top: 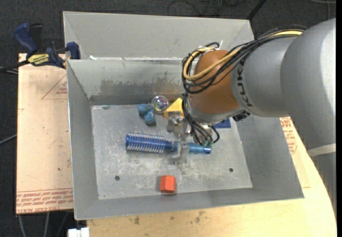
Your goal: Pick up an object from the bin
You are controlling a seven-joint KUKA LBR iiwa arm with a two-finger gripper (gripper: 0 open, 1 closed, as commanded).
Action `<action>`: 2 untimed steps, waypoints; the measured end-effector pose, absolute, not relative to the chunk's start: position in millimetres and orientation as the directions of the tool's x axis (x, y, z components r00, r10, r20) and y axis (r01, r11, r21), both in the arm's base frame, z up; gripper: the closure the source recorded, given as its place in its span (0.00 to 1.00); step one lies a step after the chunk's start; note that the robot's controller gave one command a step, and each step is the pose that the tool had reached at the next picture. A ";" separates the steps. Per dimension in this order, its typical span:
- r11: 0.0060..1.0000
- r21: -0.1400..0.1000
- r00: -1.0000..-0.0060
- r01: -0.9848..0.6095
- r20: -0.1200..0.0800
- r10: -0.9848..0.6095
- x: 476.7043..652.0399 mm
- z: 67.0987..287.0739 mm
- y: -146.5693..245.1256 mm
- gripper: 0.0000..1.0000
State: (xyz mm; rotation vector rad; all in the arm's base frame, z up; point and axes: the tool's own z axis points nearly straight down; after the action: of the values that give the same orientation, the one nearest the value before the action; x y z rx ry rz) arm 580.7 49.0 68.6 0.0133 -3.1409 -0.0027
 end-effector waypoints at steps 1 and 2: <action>1.000 0.003 -1.000 -0.008 -0.001 -0.008 581.2 69.0 49.4 0.00; 1.000 0.003 -1.000 -0.008 -0.002 -0.008 581.7 69.6 49.2 1.00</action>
Offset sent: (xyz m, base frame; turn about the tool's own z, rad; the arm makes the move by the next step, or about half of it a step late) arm 0.0000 0.0000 0.0000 0.0000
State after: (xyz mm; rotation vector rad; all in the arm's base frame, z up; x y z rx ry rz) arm 581.7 49.2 69.6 0.0119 -3.1434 -0.0047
